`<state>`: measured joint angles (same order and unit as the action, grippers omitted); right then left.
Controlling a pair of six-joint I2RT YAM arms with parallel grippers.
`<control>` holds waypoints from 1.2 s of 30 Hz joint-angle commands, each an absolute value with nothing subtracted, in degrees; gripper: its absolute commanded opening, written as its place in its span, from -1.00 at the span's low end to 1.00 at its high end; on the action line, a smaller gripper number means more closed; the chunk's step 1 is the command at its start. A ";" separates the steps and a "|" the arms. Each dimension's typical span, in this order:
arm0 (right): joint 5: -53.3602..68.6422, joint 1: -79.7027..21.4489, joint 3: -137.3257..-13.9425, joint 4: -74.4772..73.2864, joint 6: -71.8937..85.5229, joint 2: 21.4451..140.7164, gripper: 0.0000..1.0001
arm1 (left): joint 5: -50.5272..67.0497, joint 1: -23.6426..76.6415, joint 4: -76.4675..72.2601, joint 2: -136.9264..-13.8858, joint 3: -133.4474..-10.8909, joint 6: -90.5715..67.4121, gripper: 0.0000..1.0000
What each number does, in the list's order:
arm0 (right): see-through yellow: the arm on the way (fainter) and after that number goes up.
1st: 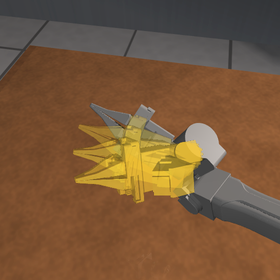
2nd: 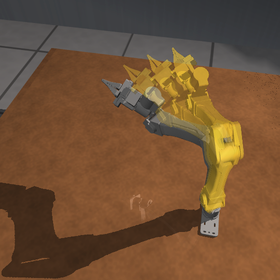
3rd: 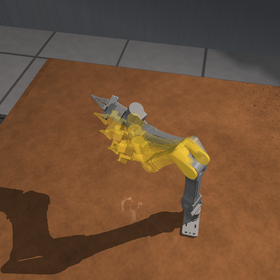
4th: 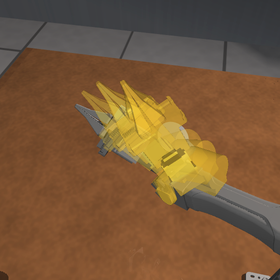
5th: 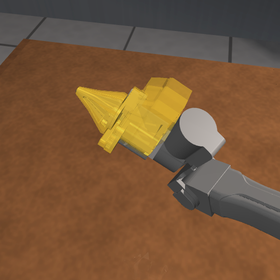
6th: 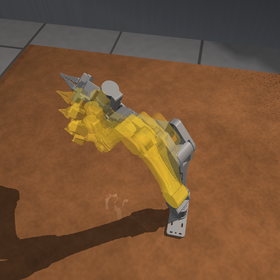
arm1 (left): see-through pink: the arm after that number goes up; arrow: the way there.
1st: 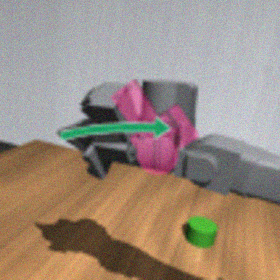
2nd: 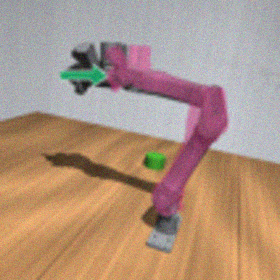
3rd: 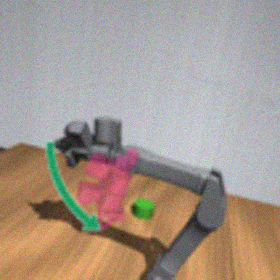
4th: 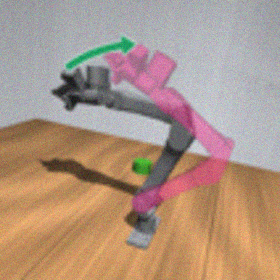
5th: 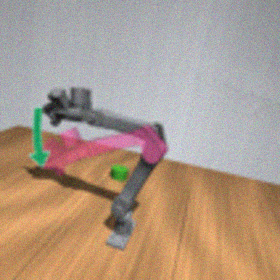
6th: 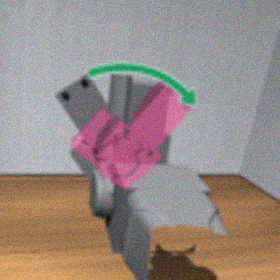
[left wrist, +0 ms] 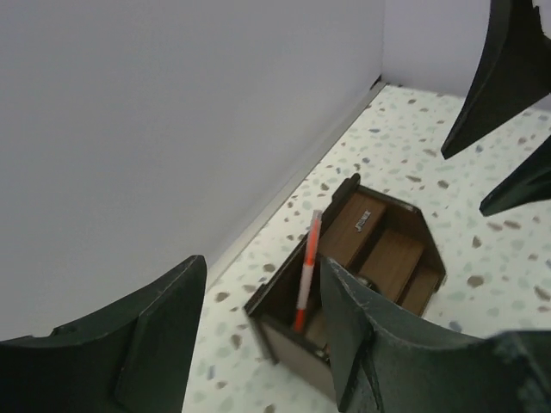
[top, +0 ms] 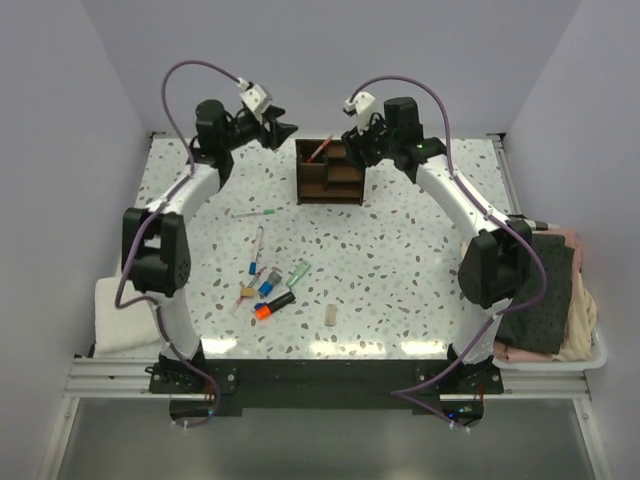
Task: Sort the stationery into containers
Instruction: Pick up the pen from the center of the board.
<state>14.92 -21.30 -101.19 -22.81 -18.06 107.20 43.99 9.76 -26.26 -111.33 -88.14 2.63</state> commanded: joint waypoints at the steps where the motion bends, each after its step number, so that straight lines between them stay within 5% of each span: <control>1: 17.67 -21.09 -97.48 -22.15 -18.81 101.08 0.22 | 44.66 8.18 11.30 -100.11 -87.19 39.36 0.19; 10: 18.81 -21.09 -92.99 -22.85 -17.84 97.21 0.22 | 33.96 9.75 51.40 -110.47 -100.27 57.56 0.01; 13: 18.90 -21.09 -92.11 -23.20 -18.28 96.68 0.22 | 29.03 10.98 51.51 -113.11 -100.03 58.53 0.04; 14: 19.07 -21.01 -91.94 -23.29 -18.46 96.68 0.22 | 27.26 11.25 50.11 -113.72 -98.19 58.10 0.27; 15: 19.07 -21.01 -91.76 -23.38 -18.72 96.59 0.22 | 25.85 11.51 49.05 -114.17 -97.56 58.10 0.28; 36: 18.81 -21.01 -87.98 -23.20 -19.42 95.54 0.23 | 15.82 12.48 43.50 -126.65 -101.25 57.39 0.04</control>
